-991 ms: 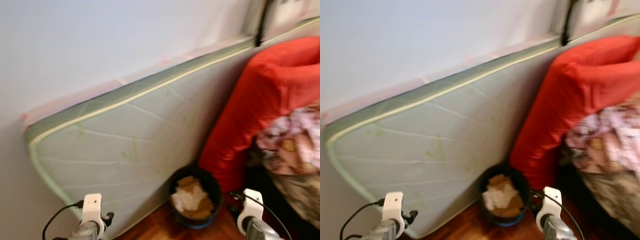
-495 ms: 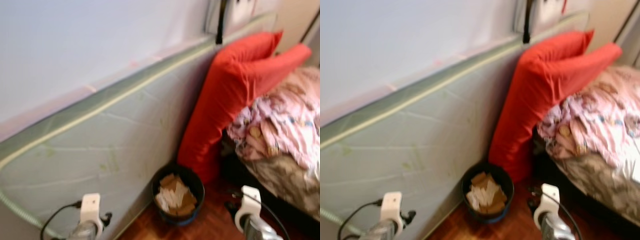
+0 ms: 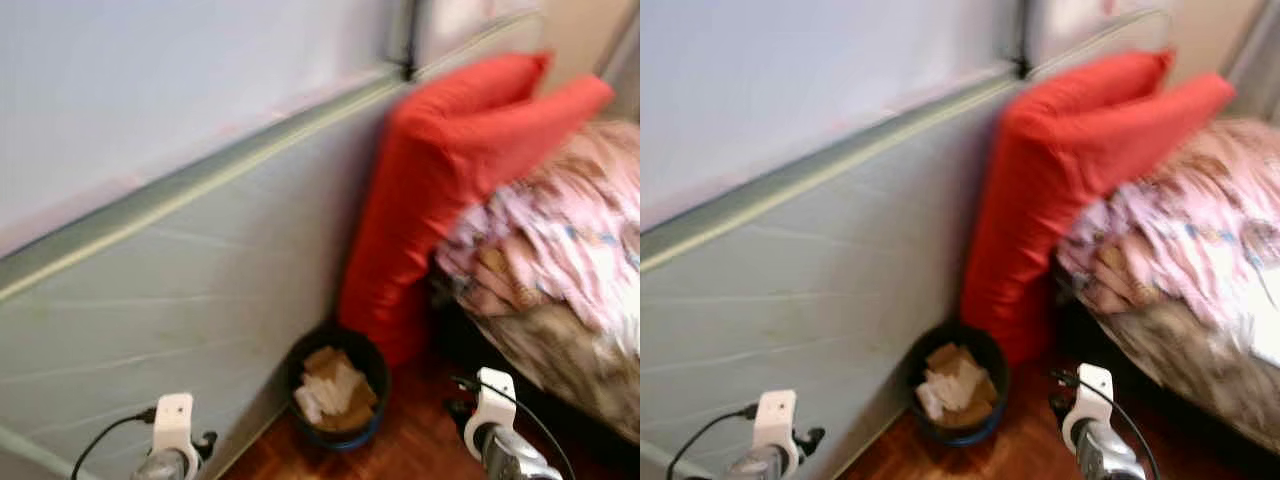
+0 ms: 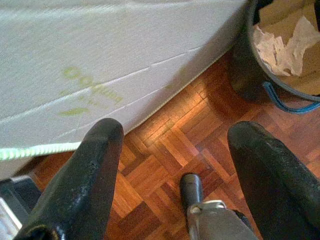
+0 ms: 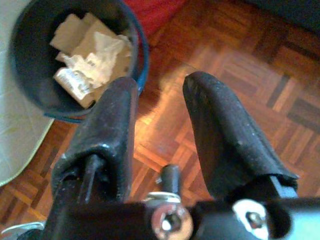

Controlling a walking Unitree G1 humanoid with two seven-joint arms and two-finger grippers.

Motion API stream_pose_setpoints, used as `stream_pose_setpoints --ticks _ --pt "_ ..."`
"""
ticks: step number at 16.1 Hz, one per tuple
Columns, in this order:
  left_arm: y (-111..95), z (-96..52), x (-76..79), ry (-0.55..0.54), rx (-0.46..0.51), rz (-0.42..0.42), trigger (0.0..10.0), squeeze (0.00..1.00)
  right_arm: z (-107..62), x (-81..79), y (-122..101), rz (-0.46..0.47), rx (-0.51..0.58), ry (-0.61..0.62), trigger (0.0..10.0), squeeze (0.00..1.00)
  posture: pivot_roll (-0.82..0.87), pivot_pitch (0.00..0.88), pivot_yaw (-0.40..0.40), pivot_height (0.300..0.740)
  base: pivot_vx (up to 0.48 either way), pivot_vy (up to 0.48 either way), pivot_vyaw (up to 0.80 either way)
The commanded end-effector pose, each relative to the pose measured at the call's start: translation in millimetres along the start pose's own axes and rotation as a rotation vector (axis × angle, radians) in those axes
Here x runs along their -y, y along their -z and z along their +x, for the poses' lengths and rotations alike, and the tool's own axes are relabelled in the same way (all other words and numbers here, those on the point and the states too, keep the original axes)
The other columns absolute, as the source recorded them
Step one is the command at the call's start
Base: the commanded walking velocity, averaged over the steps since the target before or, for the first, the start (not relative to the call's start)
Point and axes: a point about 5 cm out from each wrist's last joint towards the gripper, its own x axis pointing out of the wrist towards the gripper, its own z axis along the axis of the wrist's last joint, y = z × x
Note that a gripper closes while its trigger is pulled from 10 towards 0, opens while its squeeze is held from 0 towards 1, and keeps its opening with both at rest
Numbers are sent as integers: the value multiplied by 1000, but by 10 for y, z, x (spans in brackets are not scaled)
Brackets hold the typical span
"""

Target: Clean up the room

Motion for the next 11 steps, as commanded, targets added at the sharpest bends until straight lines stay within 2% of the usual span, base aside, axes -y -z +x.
stream_pose_setpoints --ticks 1,11 --pt "15 4 82 21 -10 0 10000 0 -17 81 0 6 0 26 10000 0 -100 0 21 740 0 -277 0" --pt "14 4 86 24 -10 -3 10000 0 -17 82 -13 18 18 27 10000 0 -101 0 19 740 0 -274 0"
